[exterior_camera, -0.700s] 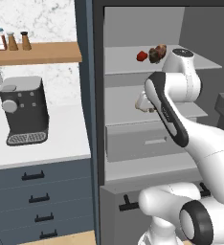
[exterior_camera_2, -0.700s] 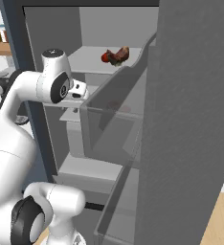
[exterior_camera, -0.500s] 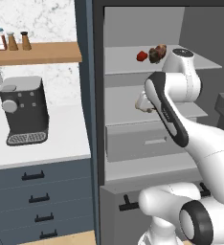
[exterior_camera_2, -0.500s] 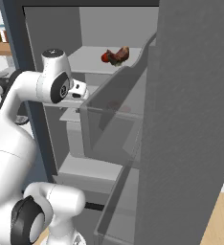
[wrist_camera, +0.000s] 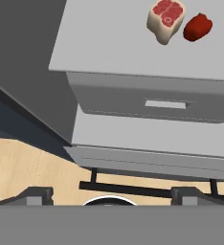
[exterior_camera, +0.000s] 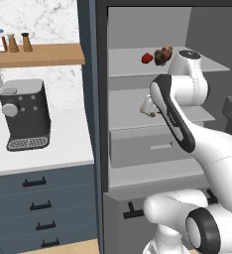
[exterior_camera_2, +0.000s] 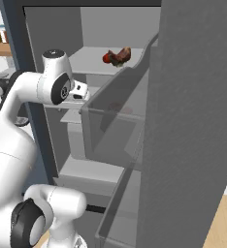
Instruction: Place one bell pepper and one steak in each tupperware on the nearby counter, to pack two identical lunches.
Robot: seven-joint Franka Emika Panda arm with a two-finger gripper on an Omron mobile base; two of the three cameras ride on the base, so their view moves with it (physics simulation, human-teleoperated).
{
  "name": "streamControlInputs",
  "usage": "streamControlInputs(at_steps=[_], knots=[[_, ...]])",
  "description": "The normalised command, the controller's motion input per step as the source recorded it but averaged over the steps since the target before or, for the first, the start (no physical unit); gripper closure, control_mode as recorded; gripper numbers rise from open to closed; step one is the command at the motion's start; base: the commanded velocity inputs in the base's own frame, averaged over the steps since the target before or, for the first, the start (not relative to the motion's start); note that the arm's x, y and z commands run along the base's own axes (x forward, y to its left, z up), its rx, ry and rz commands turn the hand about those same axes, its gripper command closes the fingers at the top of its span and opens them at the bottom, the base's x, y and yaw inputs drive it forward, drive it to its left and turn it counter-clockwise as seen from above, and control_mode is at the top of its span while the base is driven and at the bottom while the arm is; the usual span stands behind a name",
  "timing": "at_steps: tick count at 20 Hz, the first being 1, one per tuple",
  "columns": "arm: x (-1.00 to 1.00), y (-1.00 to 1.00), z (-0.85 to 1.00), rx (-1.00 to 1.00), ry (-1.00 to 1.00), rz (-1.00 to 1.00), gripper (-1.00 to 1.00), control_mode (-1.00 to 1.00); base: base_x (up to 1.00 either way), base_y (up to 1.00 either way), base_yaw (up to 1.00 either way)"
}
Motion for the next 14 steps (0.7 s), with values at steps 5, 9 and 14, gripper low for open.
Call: streamControlInputs(at_steps=[5, 9, 14], knots=[[-0.01, -0.12, 0.00, -0.01, 0.00, 0.00, -1.00, -1.00, 0.00, 0.00, 0.00], [0.00, -0.47, 0.00, -0.05, 0.00, -0.04, -1.00, -1.00, 0.00, 0.00, 0.00], [0.03, -0.61, -0.30, 0.00, -0.01, -0.04, -1.00, -1.00, 0.00, 0.00, 0.00]])
